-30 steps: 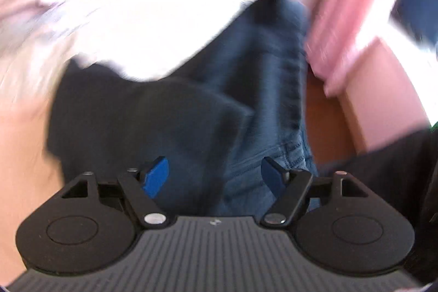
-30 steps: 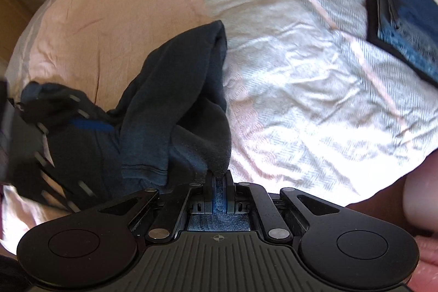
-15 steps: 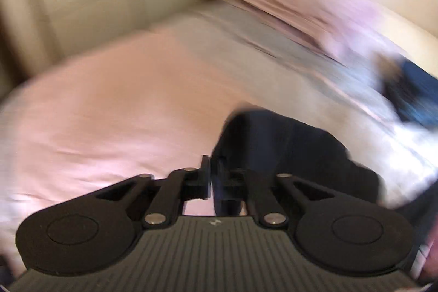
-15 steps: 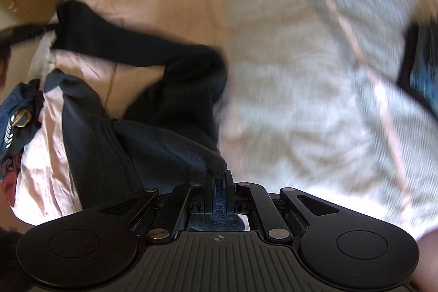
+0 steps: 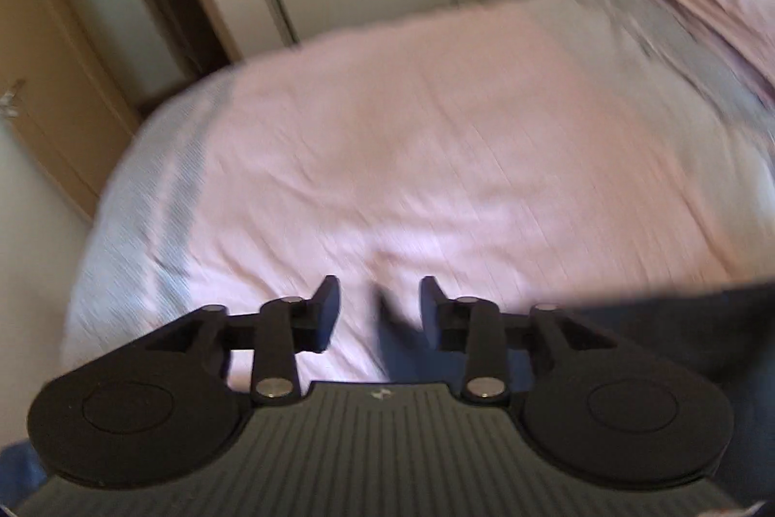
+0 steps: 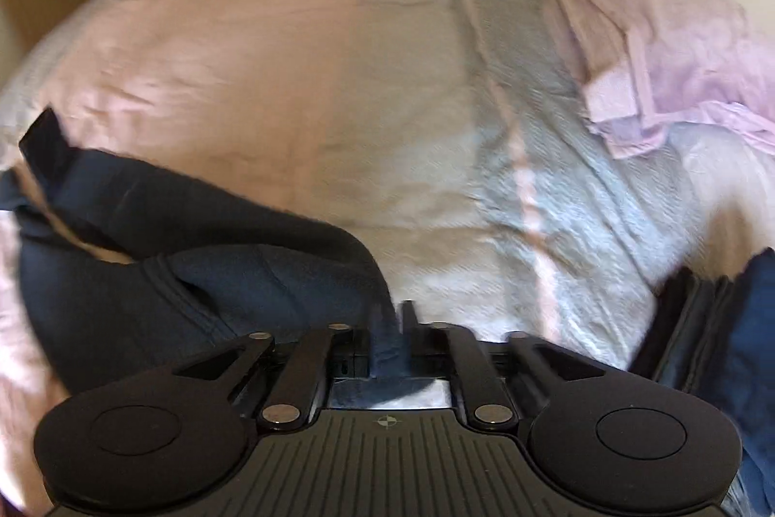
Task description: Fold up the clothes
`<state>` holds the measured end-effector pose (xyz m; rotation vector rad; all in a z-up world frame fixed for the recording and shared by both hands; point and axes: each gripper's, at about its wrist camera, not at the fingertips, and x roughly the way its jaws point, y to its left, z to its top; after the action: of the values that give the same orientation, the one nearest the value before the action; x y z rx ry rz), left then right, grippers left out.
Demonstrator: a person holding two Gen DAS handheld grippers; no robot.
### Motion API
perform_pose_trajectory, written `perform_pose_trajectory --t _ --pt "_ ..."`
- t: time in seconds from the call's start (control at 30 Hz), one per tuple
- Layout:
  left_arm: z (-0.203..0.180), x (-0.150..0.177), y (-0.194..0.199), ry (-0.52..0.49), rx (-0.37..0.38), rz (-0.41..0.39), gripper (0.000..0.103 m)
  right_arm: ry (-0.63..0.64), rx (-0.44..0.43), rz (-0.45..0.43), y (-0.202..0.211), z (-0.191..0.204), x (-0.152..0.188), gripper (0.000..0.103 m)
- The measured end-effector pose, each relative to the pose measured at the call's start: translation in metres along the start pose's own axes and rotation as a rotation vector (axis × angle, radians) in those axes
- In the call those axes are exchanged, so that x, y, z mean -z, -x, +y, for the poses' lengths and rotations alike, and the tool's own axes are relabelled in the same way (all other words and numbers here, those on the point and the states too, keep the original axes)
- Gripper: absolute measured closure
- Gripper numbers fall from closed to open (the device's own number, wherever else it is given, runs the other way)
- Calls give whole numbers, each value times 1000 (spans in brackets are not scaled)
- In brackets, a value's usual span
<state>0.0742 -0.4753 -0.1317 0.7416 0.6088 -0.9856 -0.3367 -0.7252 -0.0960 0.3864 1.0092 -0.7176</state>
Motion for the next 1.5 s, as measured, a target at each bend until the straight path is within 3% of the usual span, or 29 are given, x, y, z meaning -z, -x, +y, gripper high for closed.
perform_pose_trajectory --t 0.03,0.07,0.23,0.3,0.4,0.57,0.7,0.83,0.9,0.93,0.97,1.0,1.03,1.2,1.33,1.47,1.5 --pt "-8 20 0 -39 16 17 61 -13 2 6 -2 4 6 60" --pt "-17 42 0 -102 29 38 60 -37 -12 14 -2 7 15 49" --pt "-35 172 -3 -490 38 140 52 -82 -124 132 -12 50 67 48" --pt "-36 210 -17 -647 30 161 52 -52 -117 185 -20 78 90 48" --pt "-28 248 -48 -798 59 168 52 61 -63 235 -30 129 119 48" --pt "-30 274 -80 -1014 99 14 44 338 -25 254 -43 215 156 48" --pt "-39 294 -103 -1165 111 -105 40 514 28 245 -57 261 176 48" --pt "-49 291 -111 -1170 45 -163 46 693 140 205 -76 277 199 48" --pt "-49 285 -115 -1145 53 -139 81 743 169 202 -90 275 206 49" --pt "-50 283 -114 -1148 55 -124 83 747 174 193 -94 271 207 51" --pt "-50 281 -110 -1148 59 -117 87 751 180 183 -98 267 207 76" --pt "-50 279 -105 -1147 63 -108 88 751 181 174 -99 262 207 95" --pt "-48 274 -95 -1141 74 -95 89 746 177 163 -95 255 205 100" --pt "-53 266 -16 -1160 241 -31 89 756 189 157 -43 205 197 100" --pt "-91 297 77 -1235 478 77 89 745 236 208 2 149 199 100" --pt "-136 340 120 -1207 579 171 86 699 238 299 23 105 222 100" --pt "-144 352 123 -1192 580 195 79 683 225 323 21 96 232 100"
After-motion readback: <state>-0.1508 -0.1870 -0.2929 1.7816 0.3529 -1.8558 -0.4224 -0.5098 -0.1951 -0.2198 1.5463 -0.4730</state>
